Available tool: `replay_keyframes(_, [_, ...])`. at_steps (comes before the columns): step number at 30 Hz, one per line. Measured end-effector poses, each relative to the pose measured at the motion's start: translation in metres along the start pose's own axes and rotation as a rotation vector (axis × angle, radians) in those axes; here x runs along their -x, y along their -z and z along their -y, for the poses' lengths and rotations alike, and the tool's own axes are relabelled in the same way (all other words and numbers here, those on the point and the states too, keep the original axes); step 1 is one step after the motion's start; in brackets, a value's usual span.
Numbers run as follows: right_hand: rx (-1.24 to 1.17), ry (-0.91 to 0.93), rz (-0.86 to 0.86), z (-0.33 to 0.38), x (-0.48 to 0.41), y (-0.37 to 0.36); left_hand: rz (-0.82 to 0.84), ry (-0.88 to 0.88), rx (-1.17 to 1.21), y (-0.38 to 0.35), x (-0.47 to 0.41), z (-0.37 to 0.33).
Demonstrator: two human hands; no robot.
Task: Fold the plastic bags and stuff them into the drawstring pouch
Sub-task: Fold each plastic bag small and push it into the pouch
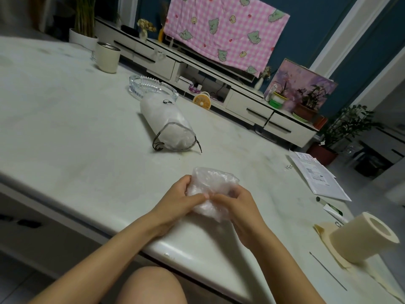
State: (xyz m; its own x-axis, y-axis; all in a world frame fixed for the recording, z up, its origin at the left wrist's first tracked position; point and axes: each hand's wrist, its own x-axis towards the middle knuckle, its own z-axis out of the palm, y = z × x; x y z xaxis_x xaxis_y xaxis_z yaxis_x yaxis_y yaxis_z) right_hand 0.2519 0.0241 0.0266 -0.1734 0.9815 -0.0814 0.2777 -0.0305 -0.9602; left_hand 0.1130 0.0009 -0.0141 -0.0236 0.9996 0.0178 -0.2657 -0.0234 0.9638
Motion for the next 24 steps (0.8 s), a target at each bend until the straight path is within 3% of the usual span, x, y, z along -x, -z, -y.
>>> replay_keyframes(4, [-0.219,-0.071,0.09,0.001,-0.002,0.005,-0.022,0.009,0.047,0.003,-0.001,0.001])
replay_keyframes(10, [-0.179,-0.038,0.286,0.005,-0.001,0.006,0.029,0.067,0.233,0.005,-0.002,-0.005])
replay_keyframes(15, [-0.188,-0.062,0.269,0.006,-0.002,-0.002,0.036,0.069,0.304,0.005,-0.003,-0.006])
replay_keyframes(24, [0.159,0.157,0.213,0.014,0.001,-0.004,0.012,0.115,0.507,0.006,0.0,-0.012])
